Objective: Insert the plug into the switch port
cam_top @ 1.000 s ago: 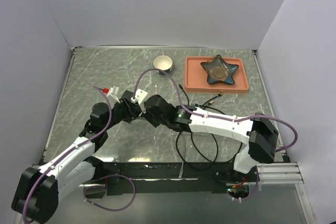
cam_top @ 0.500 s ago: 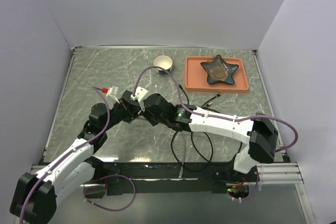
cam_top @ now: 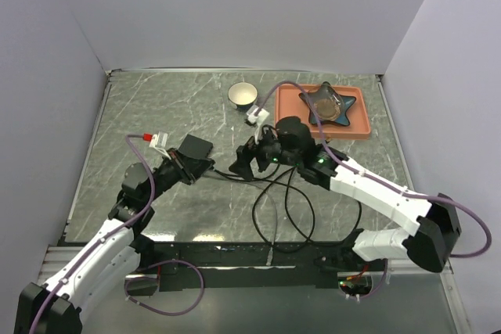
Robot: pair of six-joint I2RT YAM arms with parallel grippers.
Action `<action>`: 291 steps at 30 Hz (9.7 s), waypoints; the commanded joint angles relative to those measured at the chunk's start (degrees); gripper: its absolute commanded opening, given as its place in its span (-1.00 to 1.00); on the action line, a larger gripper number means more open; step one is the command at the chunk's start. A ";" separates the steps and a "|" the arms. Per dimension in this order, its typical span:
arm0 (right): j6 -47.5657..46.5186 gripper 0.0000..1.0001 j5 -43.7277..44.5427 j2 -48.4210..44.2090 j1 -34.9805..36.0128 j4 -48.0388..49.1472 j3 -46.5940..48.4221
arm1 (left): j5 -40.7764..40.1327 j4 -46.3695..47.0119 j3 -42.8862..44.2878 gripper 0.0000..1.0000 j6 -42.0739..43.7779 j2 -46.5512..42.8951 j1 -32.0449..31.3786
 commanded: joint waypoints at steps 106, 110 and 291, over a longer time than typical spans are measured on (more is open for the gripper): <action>-19.93 -1.00 32.57 20.63 11.31 3.17 6.64 | -3.34 -27.22 29.13 0.55 17.57 35.69 22.83; -21.35 -1.00 30.12 25.80 9.56 3.52 11.64 | -5.71 -26.16 30.62 0.51 18.36 40.26 24.67; -19.15 -1.00 -3.54 47.53 5.68 11.35 41.19 | 8.45 -20.18 22.80 -0.21 20.82 52.40 9.21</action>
